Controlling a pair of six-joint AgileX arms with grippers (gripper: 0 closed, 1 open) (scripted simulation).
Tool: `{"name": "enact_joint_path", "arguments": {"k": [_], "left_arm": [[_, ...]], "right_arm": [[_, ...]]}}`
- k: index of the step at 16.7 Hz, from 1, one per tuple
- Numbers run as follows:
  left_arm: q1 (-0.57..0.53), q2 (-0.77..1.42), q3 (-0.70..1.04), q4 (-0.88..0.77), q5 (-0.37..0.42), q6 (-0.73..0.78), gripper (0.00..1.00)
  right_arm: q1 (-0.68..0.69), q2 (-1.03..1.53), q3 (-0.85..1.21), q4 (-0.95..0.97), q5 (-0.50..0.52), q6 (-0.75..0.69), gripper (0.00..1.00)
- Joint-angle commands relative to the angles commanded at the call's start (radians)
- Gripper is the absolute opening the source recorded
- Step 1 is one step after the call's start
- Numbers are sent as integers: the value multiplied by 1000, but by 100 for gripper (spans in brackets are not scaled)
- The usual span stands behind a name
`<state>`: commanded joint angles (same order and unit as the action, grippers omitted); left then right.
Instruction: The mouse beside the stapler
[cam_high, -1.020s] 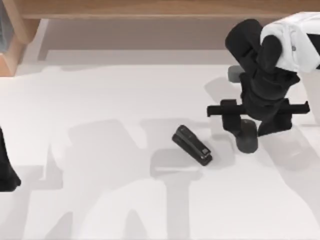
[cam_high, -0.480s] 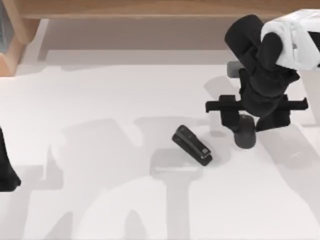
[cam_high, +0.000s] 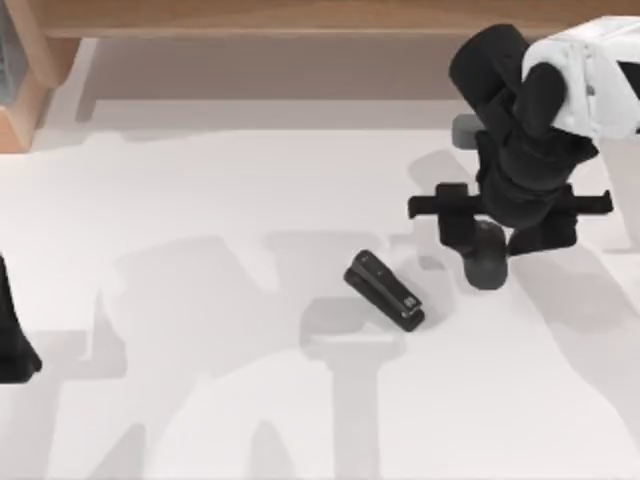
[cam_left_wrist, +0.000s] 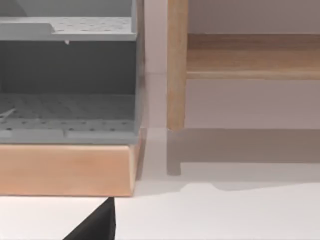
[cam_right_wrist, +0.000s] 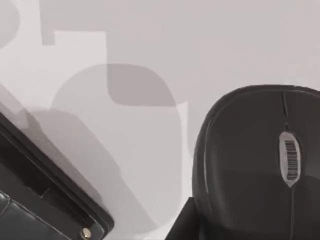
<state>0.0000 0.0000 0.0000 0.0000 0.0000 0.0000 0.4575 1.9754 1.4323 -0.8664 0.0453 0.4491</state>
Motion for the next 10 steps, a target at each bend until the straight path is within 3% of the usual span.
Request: {"name": "enact_joint_path", "arguments": {"k": [10], "left_arm": [[0,0,0,0,0,0,100]], "right_arm": [[0,38,-43,9,0,-2,0]]}}
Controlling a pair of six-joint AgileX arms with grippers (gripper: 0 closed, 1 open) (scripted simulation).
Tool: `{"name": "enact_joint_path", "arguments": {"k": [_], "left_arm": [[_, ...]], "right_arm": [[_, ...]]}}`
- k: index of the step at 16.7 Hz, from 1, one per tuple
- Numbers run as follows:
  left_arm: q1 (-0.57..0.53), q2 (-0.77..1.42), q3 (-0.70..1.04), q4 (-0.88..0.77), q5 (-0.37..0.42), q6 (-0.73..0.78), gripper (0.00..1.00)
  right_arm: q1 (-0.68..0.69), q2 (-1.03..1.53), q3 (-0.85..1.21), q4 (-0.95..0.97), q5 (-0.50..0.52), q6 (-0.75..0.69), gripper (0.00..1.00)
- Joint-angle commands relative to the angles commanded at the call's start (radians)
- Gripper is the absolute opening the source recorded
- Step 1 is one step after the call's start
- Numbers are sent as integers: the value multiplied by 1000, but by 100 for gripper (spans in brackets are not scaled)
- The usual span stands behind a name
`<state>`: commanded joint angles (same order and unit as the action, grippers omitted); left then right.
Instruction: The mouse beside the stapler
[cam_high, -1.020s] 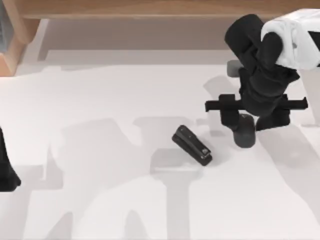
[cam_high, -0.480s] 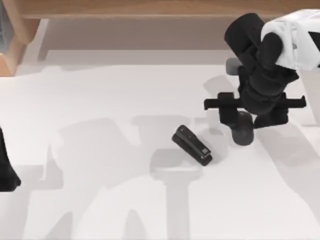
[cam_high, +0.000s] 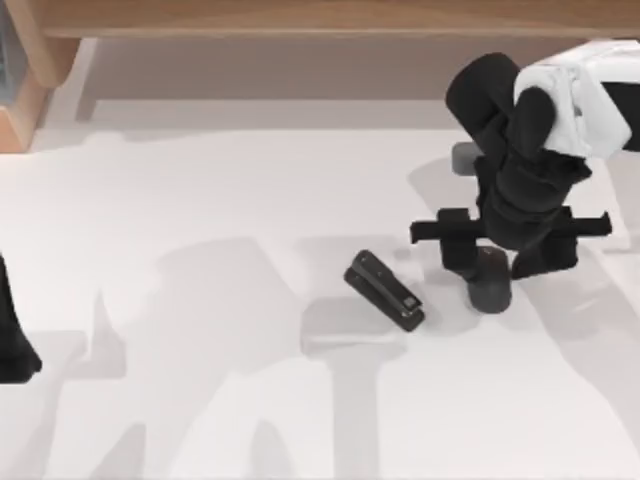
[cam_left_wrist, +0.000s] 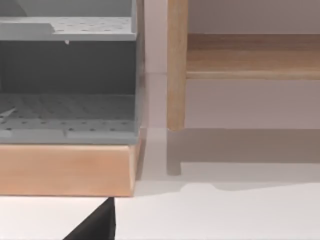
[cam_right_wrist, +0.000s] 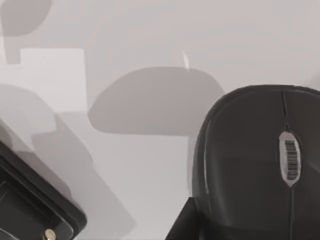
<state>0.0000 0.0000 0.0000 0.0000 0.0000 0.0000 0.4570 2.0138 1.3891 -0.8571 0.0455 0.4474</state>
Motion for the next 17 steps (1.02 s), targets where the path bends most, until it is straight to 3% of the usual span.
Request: {"name": "enact_joint_path", "arguments": {"k": [1,14,17], "left_arm": [[0,0,0,0,0,0,100],[0,0,0,0,0,0,100],[0,0,0,0,0,0,100]], "right_arm": [[0,0,0,0,0,0,0],[0,0,0,0,0,0,98],[0,0,0,0,0,0,100]]}}
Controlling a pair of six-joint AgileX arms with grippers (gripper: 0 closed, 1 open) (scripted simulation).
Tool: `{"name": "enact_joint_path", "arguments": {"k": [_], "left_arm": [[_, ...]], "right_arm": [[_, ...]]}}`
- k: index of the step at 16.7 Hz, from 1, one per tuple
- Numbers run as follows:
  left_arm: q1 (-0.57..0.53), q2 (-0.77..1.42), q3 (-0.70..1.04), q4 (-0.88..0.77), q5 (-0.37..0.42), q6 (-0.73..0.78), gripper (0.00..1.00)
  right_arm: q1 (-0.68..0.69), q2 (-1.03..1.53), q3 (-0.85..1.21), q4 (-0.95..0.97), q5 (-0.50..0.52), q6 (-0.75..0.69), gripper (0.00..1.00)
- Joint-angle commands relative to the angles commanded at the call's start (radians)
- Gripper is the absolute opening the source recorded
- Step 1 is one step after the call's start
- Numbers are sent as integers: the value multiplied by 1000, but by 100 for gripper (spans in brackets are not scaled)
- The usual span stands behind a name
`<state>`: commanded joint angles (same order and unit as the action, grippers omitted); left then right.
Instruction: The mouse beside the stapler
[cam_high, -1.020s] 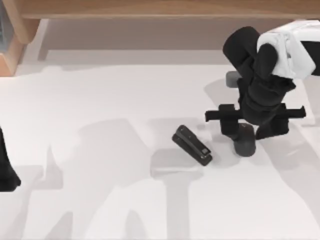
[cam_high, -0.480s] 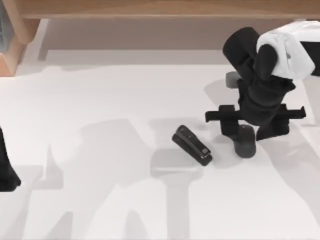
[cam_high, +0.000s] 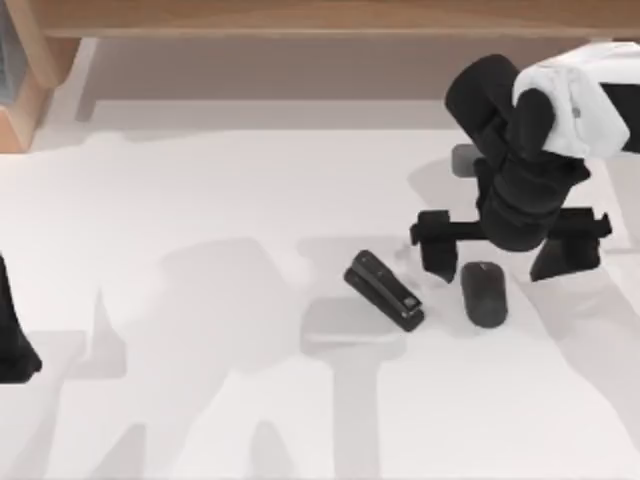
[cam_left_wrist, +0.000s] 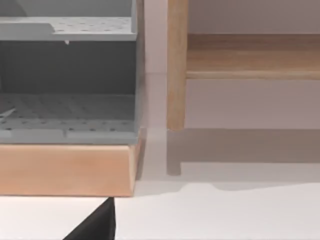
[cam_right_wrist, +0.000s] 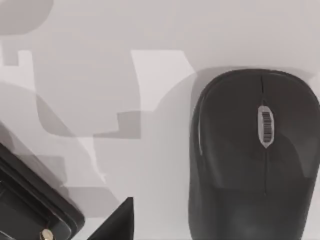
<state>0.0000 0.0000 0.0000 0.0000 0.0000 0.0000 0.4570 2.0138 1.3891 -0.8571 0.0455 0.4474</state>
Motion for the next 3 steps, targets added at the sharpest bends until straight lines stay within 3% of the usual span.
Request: {"name": "enact_joint_path", "arguments": {"k": [3], "left_arm": [[0,0,0,0,0,0,100]], "right_arm": [[0,0,0,0,0,0,100]]}}
